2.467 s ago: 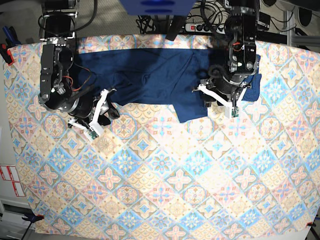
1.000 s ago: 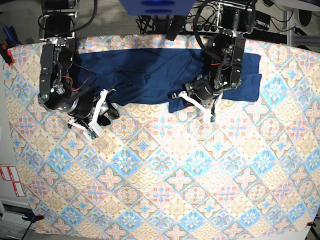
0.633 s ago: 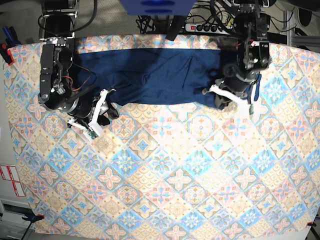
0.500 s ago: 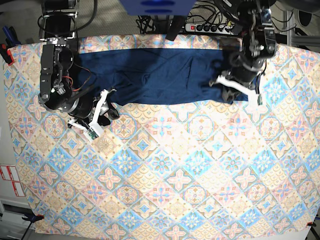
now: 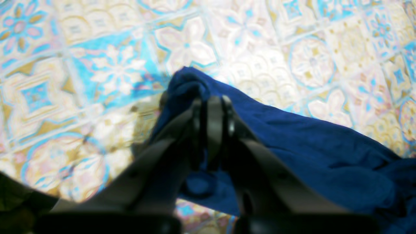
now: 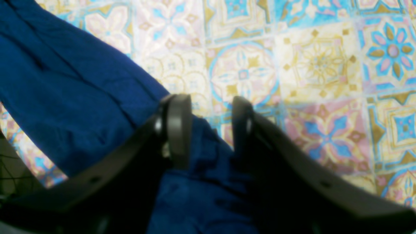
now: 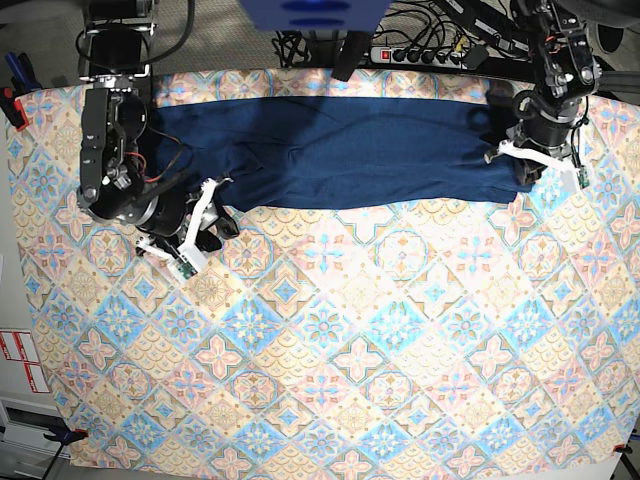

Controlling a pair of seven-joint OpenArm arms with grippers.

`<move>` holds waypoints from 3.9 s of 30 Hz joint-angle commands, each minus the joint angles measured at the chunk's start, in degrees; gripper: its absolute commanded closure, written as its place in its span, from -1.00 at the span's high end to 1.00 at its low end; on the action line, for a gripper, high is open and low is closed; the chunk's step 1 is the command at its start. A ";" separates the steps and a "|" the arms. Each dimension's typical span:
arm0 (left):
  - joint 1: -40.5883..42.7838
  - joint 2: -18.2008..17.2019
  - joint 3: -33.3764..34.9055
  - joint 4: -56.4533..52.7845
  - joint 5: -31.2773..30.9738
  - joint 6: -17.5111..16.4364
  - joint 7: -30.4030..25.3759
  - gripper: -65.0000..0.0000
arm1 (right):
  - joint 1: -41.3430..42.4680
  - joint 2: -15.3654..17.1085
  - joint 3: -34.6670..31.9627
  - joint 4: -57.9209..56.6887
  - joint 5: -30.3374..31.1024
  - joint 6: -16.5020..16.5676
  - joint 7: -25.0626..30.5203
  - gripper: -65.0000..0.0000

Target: Fold the T-shirt properly

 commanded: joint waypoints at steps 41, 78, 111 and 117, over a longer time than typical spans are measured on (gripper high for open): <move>-9.74 -16.22 -0.71 -20.82 -4.88 -7.26 14.46 0.01 | 1.03 0.61 0.43 0.88 0.79 0.14 1.18 -0.39; -13.26 -16.74 1.31 -27.41 -7.87 -10.51 15.95 0.01 | 0.86 0.52 0.25 1.05 0.79 0.14 1.18 -0.39; -13.34 -11.47 9.93 -31.99 -12.61 -10.95 13.67 -0.46 | 0.77 0.52 0.52 1.05 0.79 0.14 1.18 -0.39; -13.52 -11.64 9.84 -31.99 -17.89 -10.95 13.58 -0.57 | 0.77 0.52 0.60 2.90 0.79 0.14 1.18 -0.39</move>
